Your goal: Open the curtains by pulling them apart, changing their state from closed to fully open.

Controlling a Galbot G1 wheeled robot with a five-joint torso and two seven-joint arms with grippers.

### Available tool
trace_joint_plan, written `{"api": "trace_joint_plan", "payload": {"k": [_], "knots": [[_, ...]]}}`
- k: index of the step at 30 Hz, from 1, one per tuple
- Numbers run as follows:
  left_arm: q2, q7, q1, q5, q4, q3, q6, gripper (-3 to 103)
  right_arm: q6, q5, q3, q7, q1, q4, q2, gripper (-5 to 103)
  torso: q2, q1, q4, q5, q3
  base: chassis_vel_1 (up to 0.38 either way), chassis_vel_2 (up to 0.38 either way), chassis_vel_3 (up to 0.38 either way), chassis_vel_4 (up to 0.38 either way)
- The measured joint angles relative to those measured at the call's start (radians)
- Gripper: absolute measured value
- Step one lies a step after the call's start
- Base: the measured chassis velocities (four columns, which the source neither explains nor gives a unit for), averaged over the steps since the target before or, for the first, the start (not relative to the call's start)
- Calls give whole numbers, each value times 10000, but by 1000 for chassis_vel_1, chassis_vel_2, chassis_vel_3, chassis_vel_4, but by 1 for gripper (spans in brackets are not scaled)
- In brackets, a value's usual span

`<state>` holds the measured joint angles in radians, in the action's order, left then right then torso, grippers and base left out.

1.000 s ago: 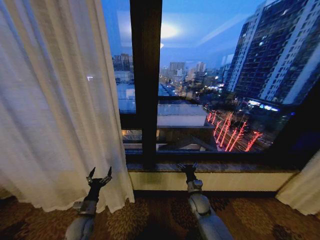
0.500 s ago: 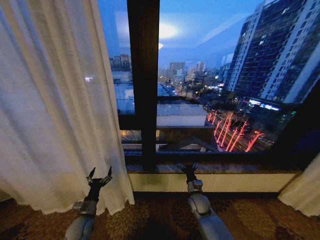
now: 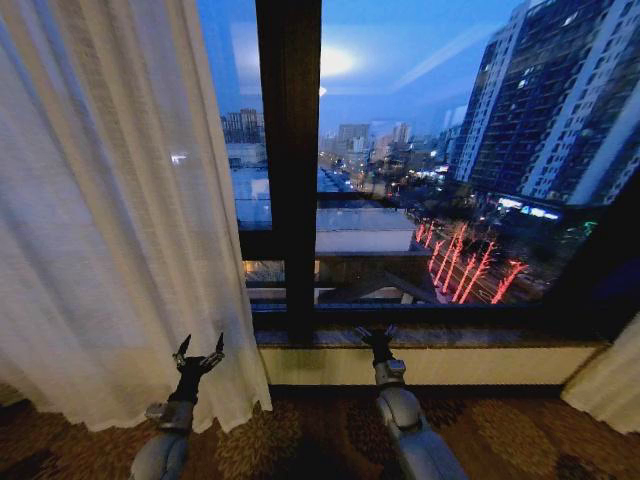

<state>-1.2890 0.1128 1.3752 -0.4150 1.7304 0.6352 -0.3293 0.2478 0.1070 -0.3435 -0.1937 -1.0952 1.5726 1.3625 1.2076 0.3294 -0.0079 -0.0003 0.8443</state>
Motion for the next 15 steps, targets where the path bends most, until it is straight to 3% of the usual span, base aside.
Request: {"api": "trace_joint_plan", "payload": {"k": [15], "knots": [[0, -1, 0, 0, 0, 0, 0, 100, 0, 0, -1, 0, 0, 0, -2, 100, -2, -1, -1, 3, 0, 6, 9, -3, -8]]}}
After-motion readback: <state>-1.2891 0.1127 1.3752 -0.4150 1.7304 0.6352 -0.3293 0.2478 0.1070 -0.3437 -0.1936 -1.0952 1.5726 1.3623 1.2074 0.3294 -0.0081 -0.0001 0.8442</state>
